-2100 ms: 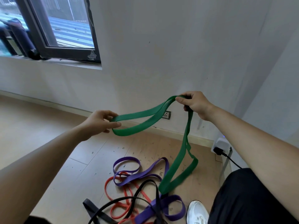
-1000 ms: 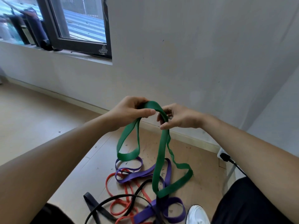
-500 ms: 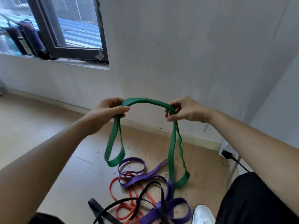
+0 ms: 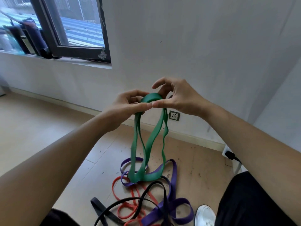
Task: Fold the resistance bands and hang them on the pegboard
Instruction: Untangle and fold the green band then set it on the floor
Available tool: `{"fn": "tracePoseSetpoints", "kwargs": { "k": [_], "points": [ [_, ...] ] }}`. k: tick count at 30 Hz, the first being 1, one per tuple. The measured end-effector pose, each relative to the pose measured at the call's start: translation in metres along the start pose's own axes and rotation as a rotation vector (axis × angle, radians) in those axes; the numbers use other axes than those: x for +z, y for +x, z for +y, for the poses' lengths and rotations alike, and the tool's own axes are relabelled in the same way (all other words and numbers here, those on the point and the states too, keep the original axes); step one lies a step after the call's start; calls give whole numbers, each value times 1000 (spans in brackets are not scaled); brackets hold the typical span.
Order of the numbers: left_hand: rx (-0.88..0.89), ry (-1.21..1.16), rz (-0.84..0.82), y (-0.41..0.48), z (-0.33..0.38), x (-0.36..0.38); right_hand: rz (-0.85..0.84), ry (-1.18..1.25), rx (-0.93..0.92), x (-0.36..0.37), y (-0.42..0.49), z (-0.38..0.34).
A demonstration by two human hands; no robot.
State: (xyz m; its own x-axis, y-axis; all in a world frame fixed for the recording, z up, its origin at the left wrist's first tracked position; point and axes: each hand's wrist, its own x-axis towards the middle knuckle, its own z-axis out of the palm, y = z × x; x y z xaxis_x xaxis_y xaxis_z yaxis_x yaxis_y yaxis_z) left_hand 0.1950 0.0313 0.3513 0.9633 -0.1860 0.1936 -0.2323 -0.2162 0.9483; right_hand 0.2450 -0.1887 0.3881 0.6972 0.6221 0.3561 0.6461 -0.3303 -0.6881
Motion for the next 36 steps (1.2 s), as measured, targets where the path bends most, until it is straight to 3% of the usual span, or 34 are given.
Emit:
{"fn": "tracePoseSetpoints", "kwargs": {
  "k": [7, 12, 24, 29, 36],
  "points": [
    [-8, 16, -1, 0, -9, -3, -241, -20, 96, 23, 1, 21],
    [-22, -28, 38, -3, -9, -9, -280, 76, 195, 34, -2, 34],
    [-49, -16, -21, -13, -16, -15, 61, 192, 15, 10, 5, 11],
    [-23, -34, -21, -12, -16, 0, 89, 116, -87, 4, 7, 2],
    [15, -102, 5, -9, -15, 34, 108, 303, -55, 2, 7, 5]
  ]
}}
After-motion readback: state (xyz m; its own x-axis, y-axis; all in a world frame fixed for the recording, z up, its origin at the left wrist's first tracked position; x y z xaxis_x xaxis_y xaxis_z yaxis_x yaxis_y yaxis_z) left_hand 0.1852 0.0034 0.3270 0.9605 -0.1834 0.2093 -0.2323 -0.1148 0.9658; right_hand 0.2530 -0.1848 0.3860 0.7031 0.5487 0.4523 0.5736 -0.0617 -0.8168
